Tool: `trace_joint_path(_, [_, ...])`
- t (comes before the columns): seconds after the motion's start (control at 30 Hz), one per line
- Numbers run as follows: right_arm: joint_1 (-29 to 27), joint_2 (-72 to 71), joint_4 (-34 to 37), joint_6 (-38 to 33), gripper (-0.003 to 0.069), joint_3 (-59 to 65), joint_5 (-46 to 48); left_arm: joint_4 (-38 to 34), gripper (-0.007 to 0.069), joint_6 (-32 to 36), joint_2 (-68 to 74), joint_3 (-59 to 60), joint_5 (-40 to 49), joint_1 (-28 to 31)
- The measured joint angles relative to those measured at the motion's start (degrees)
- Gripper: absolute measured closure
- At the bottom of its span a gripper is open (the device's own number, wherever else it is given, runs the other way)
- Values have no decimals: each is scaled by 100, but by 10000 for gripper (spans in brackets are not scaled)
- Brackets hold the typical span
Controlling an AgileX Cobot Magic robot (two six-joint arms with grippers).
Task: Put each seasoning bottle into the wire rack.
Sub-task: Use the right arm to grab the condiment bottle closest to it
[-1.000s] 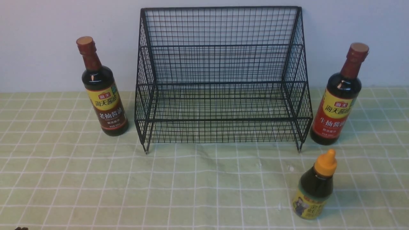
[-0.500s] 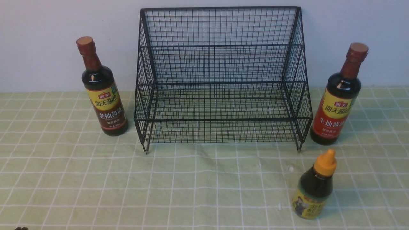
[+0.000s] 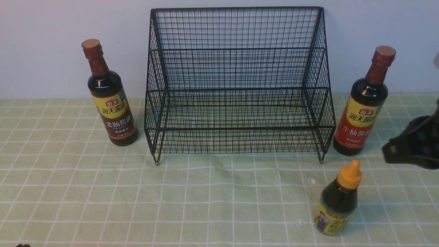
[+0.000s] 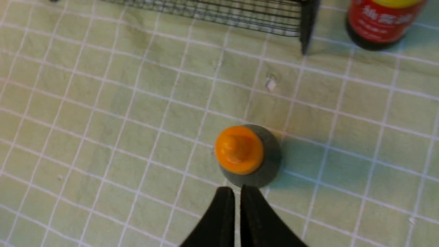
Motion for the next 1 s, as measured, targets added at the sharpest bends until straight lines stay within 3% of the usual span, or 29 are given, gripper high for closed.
trace_joint_path(0.1, [628,403,-750,481,518,0,-427,0,631,0,0,0,0,0])
trace_joint_path(0.17, [719,505,-961,594,480,0,-525,0,631,0,0,0,0,0])
trace_joint_path(0.23, [839,769,-1329,911,356,0,-712,0,631,0,0,0,0,0])
trace_joint_path(0.27, [852,788,-1343,932,356,0,-721,0,631,0,0,0,0,0])
trace_joint_path(0.3, [855,941,-1418,1089,277,0,-749,0,631,0,0,0,5,0])
trace_joint_path(0.47, [855,1384,-1535,1175,139,-2,-726,0,631,0,0,0,5,0])
trace_joint_path(0.57, [855,1660,-1528,1185,132,-2,-692,0,631,0,0,0,5,0])
trace_joint_path(0.63, [855,1855,-1502,1185,165,-2,-680,0,631,0,0,0,5,0])
trace_joint_path(0.7, [855,1962,-1484,1185,223,-2,-680,0,631,0,0,0,5,0])
trace_joint_path(0.73, [855,2040,-1440,1185,314,-7,-680,0,631,0,0,0,5,0])
trace_joint_path(0.77, [855,2046,-1435,1185,356,-7,-675,0,631,0,0,0,5,0])
trace_joint_path(0.8, [856,2046,-1435,1185,372,-20,-661,0,631,0,0,0,5,0])
trace_joint_path(1.0, [856,1707,-1412,1096,350,-705,4,0,631,0,0,0,5,0])
